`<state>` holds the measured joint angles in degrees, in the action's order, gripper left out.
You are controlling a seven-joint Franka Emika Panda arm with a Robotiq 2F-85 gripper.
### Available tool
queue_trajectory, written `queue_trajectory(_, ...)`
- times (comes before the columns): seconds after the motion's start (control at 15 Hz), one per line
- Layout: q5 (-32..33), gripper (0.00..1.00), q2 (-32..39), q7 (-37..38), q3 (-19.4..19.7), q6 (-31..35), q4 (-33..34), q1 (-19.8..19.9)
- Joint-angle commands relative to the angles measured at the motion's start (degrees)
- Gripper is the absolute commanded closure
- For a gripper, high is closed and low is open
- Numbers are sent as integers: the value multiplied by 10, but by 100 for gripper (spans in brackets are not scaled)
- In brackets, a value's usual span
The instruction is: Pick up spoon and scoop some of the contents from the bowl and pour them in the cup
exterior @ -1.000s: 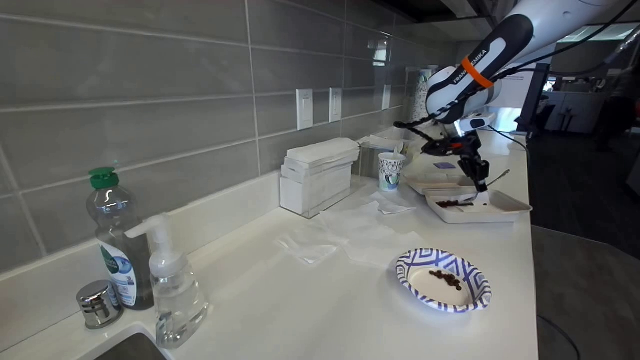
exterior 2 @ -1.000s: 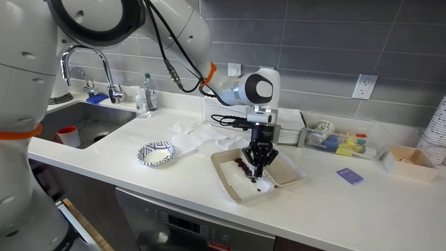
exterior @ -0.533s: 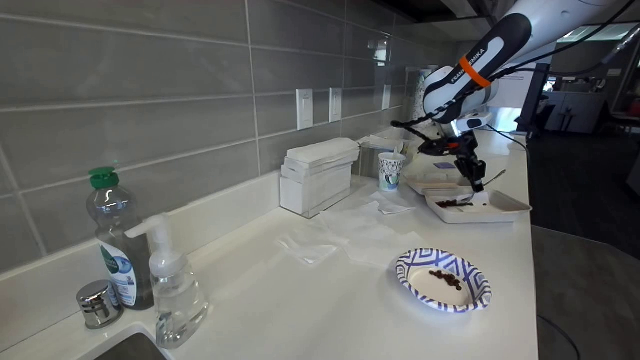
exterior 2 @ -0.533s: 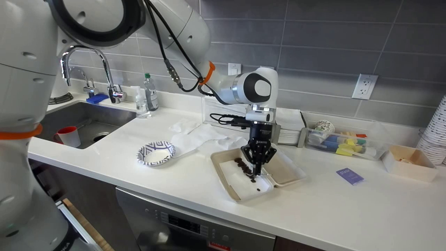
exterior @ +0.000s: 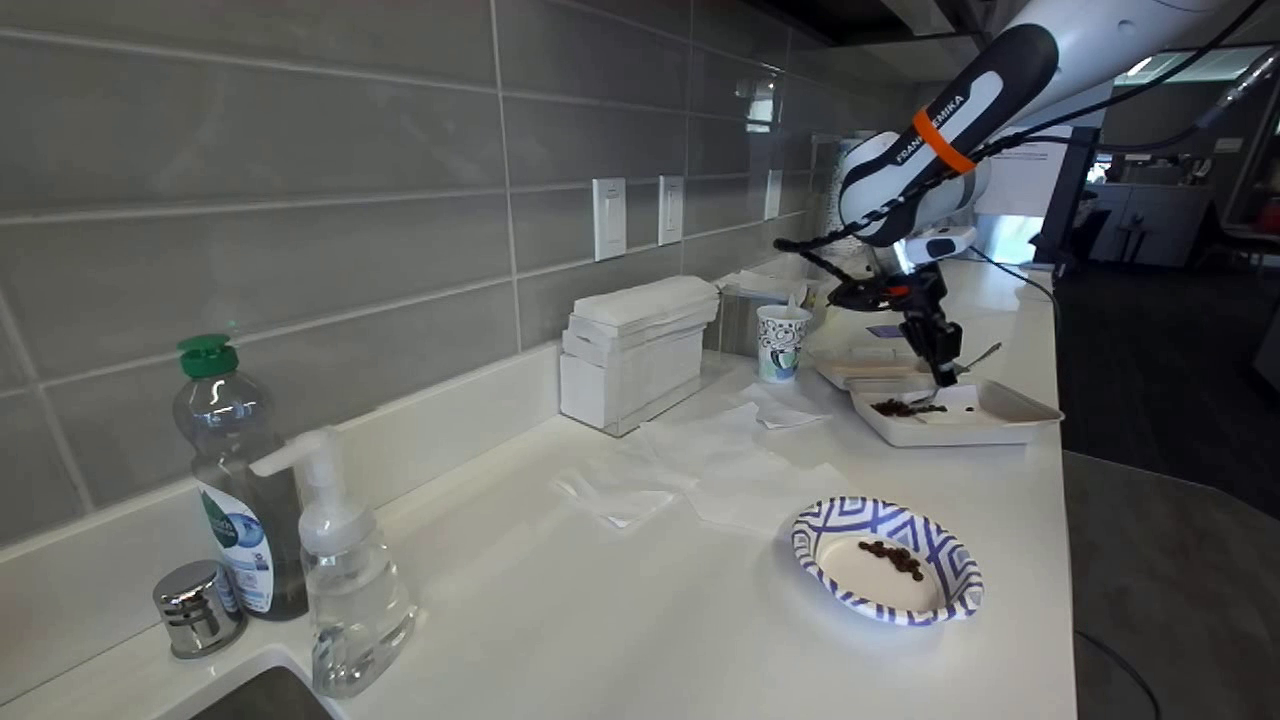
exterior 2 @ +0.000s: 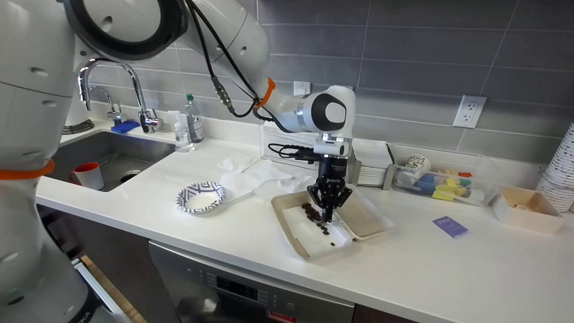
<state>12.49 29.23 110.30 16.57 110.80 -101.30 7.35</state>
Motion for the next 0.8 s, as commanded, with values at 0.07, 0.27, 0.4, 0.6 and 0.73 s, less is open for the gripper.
queue_trajectory(0.07,-29,98,-6,-2,-10,8,-5,6)
queue_trajectory(0.27,-45,98,-6,-2,-12,14,-6,7)
queue_trajectory(0.4,-55,98,-7,-3,-13,17,-7,8)
queue_trajectory(0.6,-72,98,-8,-7,-16,24,-9,9)
queue_trajectory(0.73,-84,98,-7,-10,-17,28,-9,11)
